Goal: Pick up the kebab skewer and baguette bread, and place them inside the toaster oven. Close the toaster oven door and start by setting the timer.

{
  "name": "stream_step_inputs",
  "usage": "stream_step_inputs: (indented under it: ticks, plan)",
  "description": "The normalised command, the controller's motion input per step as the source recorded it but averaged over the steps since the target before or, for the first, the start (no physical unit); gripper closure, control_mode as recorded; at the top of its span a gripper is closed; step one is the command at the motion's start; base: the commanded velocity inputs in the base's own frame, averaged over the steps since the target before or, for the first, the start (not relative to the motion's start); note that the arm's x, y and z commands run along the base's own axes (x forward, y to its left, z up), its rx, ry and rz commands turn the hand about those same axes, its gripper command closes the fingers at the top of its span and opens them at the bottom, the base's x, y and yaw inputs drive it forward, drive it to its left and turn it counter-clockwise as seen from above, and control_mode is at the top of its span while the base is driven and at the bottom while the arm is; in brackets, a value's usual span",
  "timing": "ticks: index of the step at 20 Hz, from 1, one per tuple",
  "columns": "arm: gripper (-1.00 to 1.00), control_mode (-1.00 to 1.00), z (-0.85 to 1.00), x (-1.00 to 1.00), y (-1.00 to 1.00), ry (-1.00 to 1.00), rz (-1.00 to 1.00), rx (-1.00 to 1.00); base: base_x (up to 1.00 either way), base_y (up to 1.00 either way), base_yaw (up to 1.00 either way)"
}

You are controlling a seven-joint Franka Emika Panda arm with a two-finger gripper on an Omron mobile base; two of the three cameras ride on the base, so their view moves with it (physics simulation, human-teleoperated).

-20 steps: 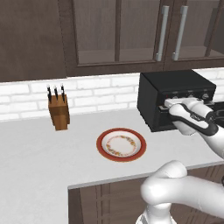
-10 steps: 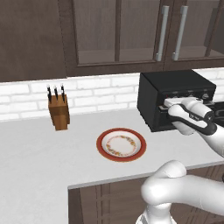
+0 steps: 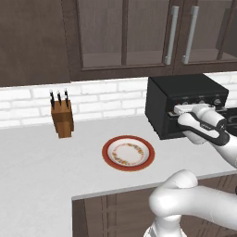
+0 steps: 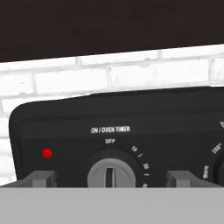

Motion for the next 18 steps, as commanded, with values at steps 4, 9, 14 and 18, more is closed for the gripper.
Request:
stream_step_inputs:
  ticks: [4,9,14,18]
  plan:
    - [-1.00,-1.00,0.00,0.00,0.00,0.00,0.00,0.00,0.00,0.00,0.00]
    - [1.00,-1.00,0.00,0.00,0.00,0.00,0.00,0.00,0.00,0.00,0.00]
    - [1.00,-1.00,0.00,0.00,0.00,0.00,0.00,0.00,0.00,0.00,0.00]
    - [1.00,-1.00,0.00,0.00,0.00,0.00,0.00,0.00,0.00,0.00,0.00]
